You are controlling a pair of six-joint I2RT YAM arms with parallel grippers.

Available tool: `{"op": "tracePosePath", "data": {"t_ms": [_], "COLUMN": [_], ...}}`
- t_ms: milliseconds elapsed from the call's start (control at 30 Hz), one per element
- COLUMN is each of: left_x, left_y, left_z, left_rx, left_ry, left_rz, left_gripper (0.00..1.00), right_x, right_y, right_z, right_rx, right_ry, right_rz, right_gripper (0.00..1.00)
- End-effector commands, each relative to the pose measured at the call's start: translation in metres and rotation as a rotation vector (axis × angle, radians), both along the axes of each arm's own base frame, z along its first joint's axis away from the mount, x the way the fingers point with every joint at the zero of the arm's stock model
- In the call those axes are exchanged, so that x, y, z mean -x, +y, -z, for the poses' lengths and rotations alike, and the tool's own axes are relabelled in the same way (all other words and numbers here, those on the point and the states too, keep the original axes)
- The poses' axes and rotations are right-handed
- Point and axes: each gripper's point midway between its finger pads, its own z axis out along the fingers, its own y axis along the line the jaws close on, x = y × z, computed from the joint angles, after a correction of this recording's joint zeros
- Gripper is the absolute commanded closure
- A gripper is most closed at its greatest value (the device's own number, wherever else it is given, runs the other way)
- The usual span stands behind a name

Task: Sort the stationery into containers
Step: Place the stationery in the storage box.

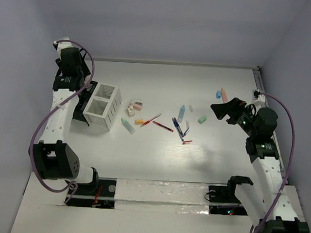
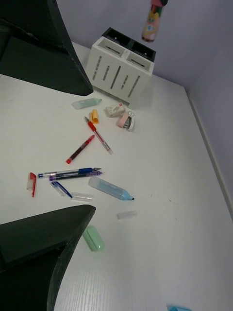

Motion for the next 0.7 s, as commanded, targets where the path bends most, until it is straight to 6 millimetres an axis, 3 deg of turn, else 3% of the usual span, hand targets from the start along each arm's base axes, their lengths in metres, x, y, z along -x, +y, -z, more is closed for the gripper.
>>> {"op": "tracePosePath", "data": {"t_ms": [0,667], "left_x": [-0.003,-0.026], "left_y": [0.015,0.026], "left_z": [-0.007,0.036], "left_rx": [0.011,0.004], "left_ry": [-0.067,-0.007], "left_rz": [-0.03,-0.04], "left_gripper": [1.0,0.99], "right_x": [0.001,-0.001], "right_y": [0.006,0.007], "right_z": [-0.013,-0.008], "right_rx": [-0.012,-0.013], "right_ry": [-0.05,-0.032], "right_rz": [-0.03,-0.038], "right_gripper": [0.0,0.0]}}
